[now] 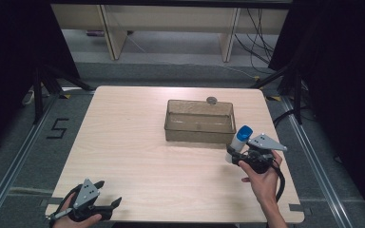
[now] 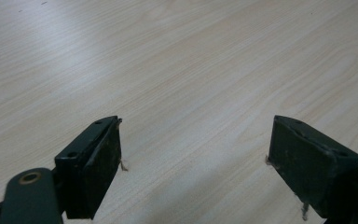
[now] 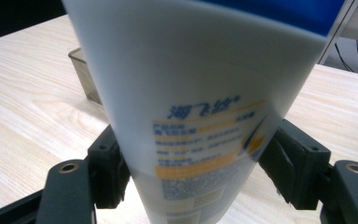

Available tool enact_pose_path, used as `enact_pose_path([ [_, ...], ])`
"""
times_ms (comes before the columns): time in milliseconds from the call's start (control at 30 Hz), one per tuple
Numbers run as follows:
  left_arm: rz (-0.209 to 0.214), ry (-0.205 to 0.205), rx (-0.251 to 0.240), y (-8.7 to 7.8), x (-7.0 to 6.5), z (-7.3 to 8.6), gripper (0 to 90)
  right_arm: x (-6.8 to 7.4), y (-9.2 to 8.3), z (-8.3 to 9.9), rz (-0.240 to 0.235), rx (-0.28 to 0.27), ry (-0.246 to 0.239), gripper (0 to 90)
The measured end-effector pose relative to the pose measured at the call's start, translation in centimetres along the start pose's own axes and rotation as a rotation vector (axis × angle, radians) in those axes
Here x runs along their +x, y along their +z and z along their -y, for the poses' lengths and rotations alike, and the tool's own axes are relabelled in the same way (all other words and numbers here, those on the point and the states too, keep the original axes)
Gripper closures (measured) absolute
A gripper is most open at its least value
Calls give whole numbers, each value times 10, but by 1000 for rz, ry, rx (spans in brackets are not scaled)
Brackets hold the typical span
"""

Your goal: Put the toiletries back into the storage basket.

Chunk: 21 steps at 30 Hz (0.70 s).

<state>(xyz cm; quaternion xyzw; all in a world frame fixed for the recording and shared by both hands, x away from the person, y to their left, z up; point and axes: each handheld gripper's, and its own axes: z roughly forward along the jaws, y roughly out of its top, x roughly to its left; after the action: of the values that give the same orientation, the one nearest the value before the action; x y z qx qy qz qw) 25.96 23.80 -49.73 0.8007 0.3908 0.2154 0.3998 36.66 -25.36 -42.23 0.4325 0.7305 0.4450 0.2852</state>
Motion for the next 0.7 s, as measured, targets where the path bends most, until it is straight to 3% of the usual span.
enact_pose_path([
  [167, -5, 2, 4, 0, 1, 0, 168, -4, -2, -7, -1, -7, -5, 319],
  [267, -5, 4, 4, 0, 1, 0, 168, -2, -2, -11, -3, -10, 34, 318],
  [333, -1, -3, -5, 0, 0, 0, 168, -5, -2, -13, 3, -24, -9, 319],
  [433, -4, 2, 1, -1, 1, 0, 168, -6, 0, -16, -8, -22, 3, 319],
  [467, -4, 2, 1, -1, 1, 0, 168, -7, 0, -18, -1, -21, -16, 319],
  [500, -3, -13, -9, 0, 0, 0, 168, -7, 0, -19, -8, -15, -4, 319],
  [533, -4, 1, 1, 0, 1, 0, 168, -5, -1, -19, -12, 0, 24, 319],
  [567, -4, 2, 2, 0, 1, 0, 168, -9, 1, -20, 0, -24, -18, 319],
  [633, -3, -13, -9, 0, 0, 0, 168, -9, 1, -22, -10, -17, -9, 319],
  [700, 0, 3, 11, -1, 1, 0, 168, -9, 1, -24, -18, -19, 26, 319],
])
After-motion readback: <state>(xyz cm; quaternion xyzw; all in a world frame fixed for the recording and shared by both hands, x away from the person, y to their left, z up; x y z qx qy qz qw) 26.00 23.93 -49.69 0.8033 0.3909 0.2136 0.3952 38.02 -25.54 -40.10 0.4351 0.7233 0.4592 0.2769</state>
